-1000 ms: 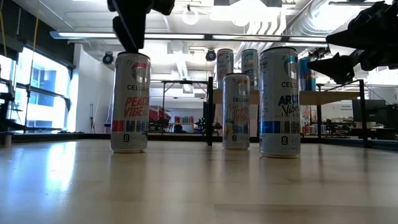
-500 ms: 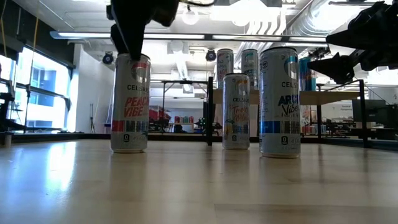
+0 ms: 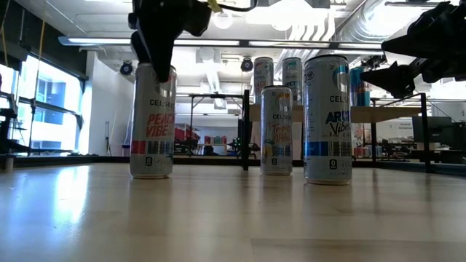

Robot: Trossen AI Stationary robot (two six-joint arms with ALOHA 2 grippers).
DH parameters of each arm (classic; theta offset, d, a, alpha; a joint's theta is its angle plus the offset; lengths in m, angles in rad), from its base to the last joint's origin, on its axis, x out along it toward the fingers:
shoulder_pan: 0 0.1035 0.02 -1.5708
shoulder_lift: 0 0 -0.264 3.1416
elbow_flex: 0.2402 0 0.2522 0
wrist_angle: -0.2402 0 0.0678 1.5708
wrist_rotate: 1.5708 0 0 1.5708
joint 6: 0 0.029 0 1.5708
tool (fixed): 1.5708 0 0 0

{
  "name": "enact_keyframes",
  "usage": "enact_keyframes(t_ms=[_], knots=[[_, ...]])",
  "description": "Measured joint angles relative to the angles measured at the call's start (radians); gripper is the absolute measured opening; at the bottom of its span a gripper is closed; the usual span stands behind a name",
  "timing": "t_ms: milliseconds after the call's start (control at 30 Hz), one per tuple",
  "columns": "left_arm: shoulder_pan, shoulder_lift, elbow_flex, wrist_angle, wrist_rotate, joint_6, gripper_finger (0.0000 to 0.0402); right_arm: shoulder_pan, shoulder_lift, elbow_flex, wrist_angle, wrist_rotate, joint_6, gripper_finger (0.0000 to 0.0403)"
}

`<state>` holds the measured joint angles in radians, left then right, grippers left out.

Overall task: Place canned beverage on shelf
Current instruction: Move the white pink soda can to the center of the table

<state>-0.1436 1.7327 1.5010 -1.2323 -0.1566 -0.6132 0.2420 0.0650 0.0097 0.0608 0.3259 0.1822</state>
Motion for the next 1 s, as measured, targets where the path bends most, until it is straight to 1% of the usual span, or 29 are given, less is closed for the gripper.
enact_keyframes(t_ms=[100, 167, 300, 400, 500, 567, 733, 833, 1000], knots=[[0.007, 0.004, 0.004, -0.011, 0.035, -0.027, 0.0231, 0.000, 0.000, 0.000, 0.000, 0.004, 0.000, 0.0389], [0.008, 0.004, 0.004, -0.015, 0.040, -0.040, 0.0214, 0.000, 0.000, 0.000, 0.000, 0.004, 0.000, 0.0389], [0.007, 0.001, 0.003, -0.006, 0.041, 0.016, 0.0205, 0.000, 0.000, 0.000, 0.000, 0.003, 0.000, 0.0389], [0.007, 0.003, 0.015, 0.005, 0.042, 0.135, 0.0205, 0.000, 0.000, 0.000, 0.000, 0.003, 0.000, 0.0389], [0.015, 0.007, 0.041, 0.021, 0.056, 0.322, 0.0205, 0.000, 0.000, 0.000, 0.000, 0.003, 0.000, 0.0389], [0.024, 0.005, 0.057, 0.062, 0.067, 0.458, 0.0205, 0.000, 0.000, 0.000, 0.000, 0.003, 0.000, 0.0389], [0.067, 0.005, 0.081, 0.132, 0.073, 0.707, 0.0205, 0.000, 0.000, 0.000, 0.000, 0.003, 0.000, 0.0389], [0.105, 0.005, 0.088, 0.182, 0.107, 0.773, 0.0206, 0.000, 0.000, 0.000, 0.000, 0.002, 0.000, 0.0389], [0.166, 0.021, 0.088, 0.191, 0.148, 0.845, 0.0215, 0.000, 0.000, 0.000, 0.000, -0.002, 0.000, 0.0389]])
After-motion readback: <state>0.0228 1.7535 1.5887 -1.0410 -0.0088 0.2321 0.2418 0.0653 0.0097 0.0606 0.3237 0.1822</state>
